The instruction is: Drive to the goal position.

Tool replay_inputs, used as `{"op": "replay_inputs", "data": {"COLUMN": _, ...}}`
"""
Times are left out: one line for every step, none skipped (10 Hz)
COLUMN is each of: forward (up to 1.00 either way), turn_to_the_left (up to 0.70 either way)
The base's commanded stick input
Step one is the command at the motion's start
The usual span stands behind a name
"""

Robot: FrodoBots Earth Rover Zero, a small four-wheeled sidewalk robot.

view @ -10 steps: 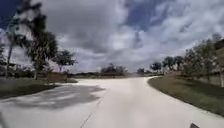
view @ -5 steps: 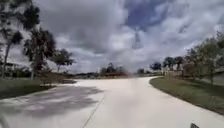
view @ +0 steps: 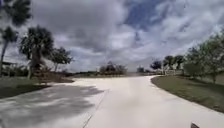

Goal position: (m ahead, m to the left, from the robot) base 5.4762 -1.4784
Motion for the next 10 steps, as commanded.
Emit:
{"op": "replay_inputs", "data": {"forward": 0.69, "turn_to_the_left": 0.01}}
{"op": "replay_inputs", "data": {"forward": 0.69, "turn_to_the_left": 0.01}}
{"op": "replay_inputs", "data": {"forward": 0.69, "turn_to_the_left": 0.01}}
{"op": "replay_inputs", "data": {"forward": 0.69, "turn_to_the_left": 0.01}}
{"op": "replay_inputs", "data": {"forward": 0.69, "turn_to_the_left": 0.01}}
{"op": "replay_inputs", "data": {"forward": 0.69, "turn_to_the_left": 0.01}}
{"op": "replay_inputs", "data": {"forward": 0.69, "turn_to_the_left": 0.01}}
{"op": "replay_inputs", "data": {"forward": 0.69, "turn_to_the_left": 0.01}}
{"op": "replay_inputs", "data": {"forward": 0.69, "turn_to_the_left": 0.01}}
{"op": "replay_inputs", "data": {"forward": 0.69, "turn_to_the_left": 0.01}}
